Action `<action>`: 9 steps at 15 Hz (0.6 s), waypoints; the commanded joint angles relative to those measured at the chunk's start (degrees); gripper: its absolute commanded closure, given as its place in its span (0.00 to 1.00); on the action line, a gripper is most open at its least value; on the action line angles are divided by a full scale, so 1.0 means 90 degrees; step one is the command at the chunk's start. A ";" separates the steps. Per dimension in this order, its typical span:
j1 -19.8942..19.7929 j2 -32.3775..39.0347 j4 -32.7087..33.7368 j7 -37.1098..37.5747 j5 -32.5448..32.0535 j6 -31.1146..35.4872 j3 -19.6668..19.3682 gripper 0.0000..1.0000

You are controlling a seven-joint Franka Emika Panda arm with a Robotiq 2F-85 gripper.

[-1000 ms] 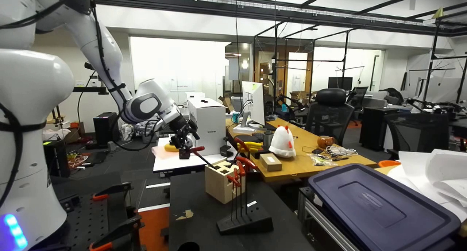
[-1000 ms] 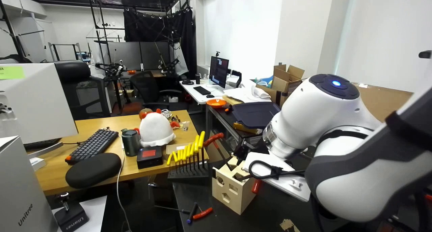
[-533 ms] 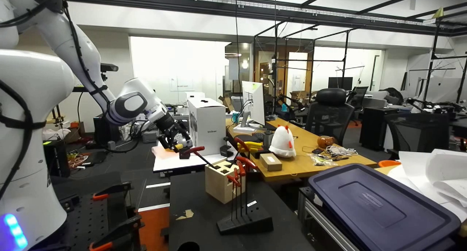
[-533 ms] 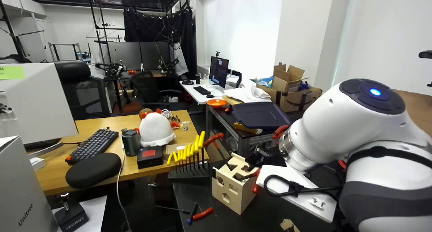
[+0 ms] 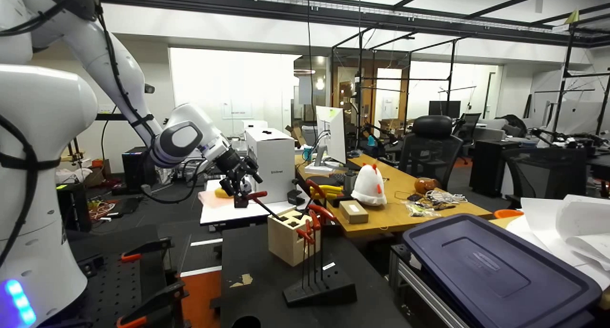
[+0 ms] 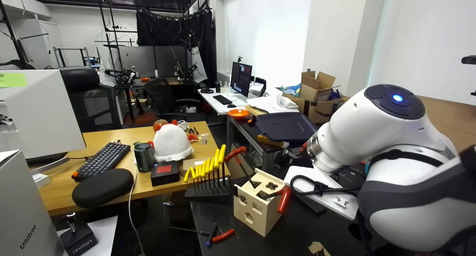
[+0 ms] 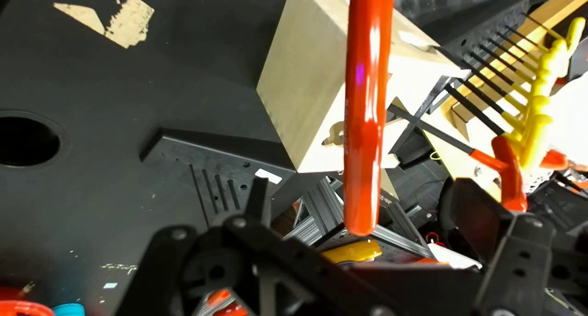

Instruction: Pick up the orange object and put it on the holder.

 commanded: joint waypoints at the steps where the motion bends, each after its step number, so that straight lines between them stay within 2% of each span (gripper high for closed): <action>1: -0.0398 -0.0203 0.0037 -0.0159 0.0020 0.0541 0.0233 0.00; 6: -0.0791 -0.0272 0.0187 -0.0414 0.0157 0.1097 0.0803 0.00; 7: -0.0772 -0.0252 0.0169 -0.0159 -0.0105 0.1137 0.0797 0.00; 9: -0.0825 -0.0263 0.0180 -0.0162 -0.0140 0.1225 0.0912 0.00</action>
